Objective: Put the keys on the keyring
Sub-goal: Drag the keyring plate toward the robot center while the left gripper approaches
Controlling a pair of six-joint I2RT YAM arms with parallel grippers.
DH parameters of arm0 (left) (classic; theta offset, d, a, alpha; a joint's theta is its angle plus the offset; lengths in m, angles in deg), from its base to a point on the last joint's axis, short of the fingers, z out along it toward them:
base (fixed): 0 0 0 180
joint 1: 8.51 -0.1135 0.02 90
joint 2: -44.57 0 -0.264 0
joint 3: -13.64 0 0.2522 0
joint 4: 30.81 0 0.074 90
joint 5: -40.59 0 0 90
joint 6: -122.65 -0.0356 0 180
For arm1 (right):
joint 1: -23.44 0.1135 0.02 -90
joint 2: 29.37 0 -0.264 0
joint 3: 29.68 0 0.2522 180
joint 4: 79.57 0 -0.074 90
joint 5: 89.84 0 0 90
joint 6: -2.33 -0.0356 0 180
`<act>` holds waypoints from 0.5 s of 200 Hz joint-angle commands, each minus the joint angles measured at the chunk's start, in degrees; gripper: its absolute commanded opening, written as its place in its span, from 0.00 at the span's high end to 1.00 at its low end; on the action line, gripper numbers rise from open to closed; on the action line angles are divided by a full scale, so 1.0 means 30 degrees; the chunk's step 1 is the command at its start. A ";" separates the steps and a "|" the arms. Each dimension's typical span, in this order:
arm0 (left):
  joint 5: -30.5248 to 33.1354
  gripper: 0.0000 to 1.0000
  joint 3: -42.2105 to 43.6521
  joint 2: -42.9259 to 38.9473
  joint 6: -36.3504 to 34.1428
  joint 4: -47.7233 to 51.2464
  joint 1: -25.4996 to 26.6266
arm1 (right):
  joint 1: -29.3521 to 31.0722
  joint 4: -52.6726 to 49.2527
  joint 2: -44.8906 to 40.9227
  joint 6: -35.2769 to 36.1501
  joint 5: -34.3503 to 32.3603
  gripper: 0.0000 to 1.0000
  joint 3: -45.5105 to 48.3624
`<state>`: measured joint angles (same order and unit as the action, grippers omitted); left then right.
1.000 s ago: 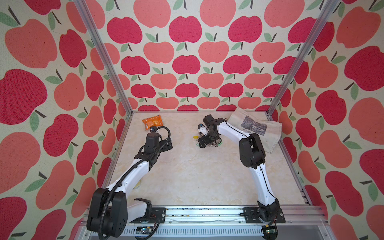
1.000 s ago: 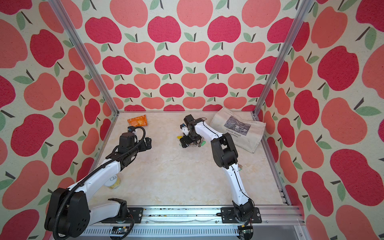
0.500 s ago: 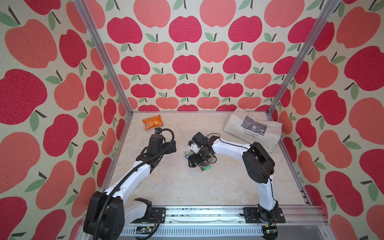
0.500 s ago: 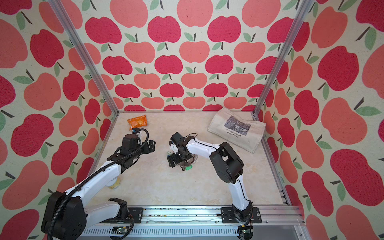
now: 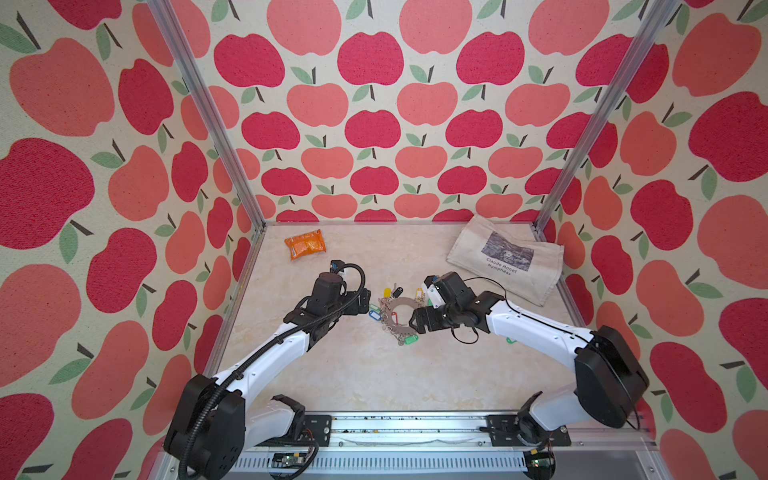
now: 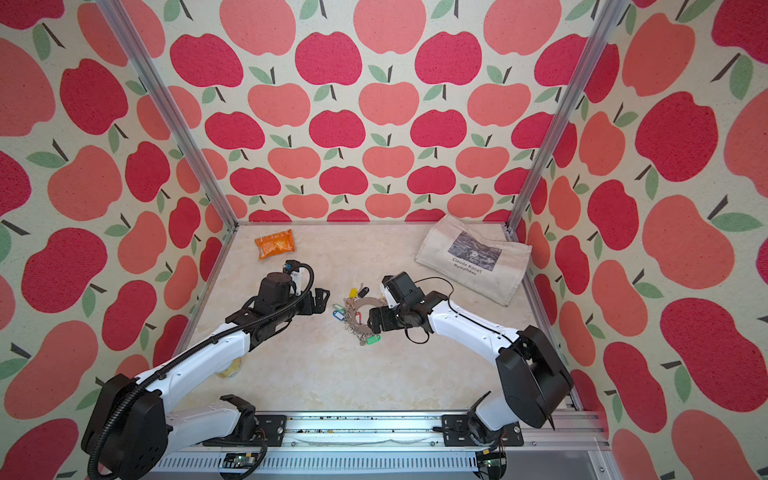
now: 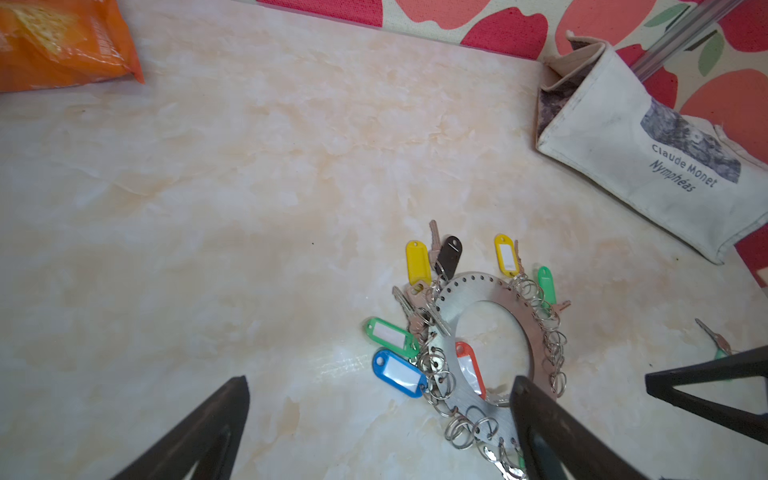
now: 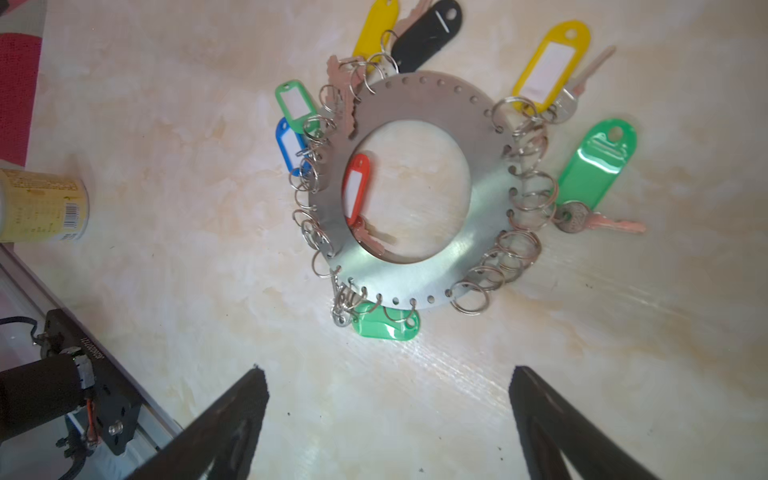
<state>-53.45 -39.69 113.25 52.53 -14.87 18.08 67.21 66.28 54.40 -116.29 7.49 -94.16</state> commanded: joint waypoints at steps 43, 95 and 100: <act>-0.1047 0.01 0.0384 0.0446 -0.0465 -0.2024 0.1420 | -0.0929 0.5079 -0.0008 -0.0860 0.0260 0.16 0.3552; -0.1294 0.01 0.0327 0.0486 -0.0166 -0.1850 0.1508 | -0.1015 0.6579 0.1795 -0.0744 0.1396 0.25 0.3518; -0.1295 0.01 0.0301 0.0480 -0.0160 -0.1824 0.1506 | -0.1053 0.6666 0.1965 -0.0771 0.1530 0.27 0.3489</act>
<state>-56.42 -39.34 114.39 52.14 -20.01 22.30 64.61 83.51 57.74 -118.65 9.77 -83.60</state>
